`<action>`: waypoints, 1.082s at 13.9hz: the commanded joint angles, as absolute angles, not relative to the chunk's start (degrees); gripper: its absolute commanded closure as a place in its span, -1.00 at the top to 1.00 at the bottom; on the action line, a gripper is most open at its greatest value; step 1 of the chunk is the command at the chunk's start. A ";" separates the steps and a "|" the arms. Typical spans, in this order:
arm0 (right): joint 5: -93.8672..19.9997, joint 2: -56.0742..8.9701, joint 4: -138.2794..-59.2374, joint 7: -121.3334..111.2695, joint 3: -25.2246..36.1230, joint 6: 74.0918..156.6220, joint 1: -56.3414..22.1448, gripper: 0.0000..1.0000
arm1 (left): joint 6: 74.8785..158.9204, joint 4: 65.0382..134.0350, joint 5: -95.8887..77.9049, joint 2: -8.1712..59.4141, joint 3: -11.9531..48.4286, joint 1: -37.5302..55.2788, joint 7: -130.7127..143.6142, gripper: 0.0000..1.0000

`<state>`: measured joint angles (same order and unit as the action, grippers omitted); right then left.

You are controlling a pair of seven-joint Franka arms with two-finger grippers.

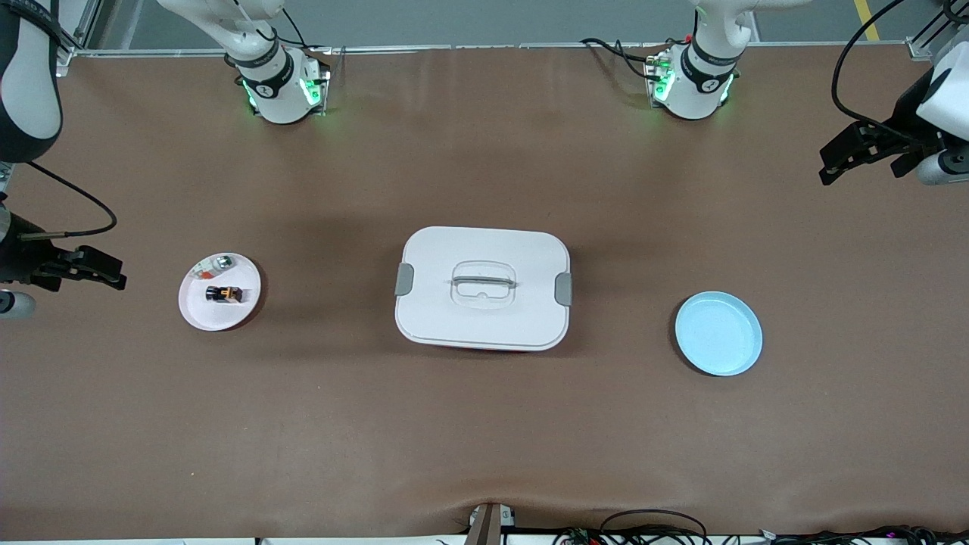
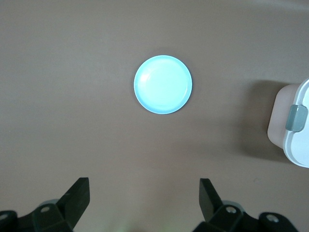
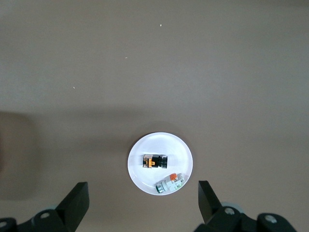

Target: Transfer orange switch to right arm and place

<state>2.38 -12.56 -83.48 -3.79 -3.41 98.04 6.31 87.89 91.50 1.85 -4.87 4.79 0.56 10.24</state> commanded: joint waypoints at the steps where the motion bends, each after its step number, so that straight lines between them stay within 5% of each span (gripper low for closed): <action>1: 1.49 -11.95 -82.18 -3.08 -3.43 96.68 6.68 1.00 | 87.19 91.67 1.41 -5.98 4.92 0.26 9.05 1.00; 15: 1.23 -11.43 -78.93 -3.25 4.83 93.34 -1.67 1.00 | 85.61 90.79 1.14 -5.89 4.75 0.26 9.58 1.00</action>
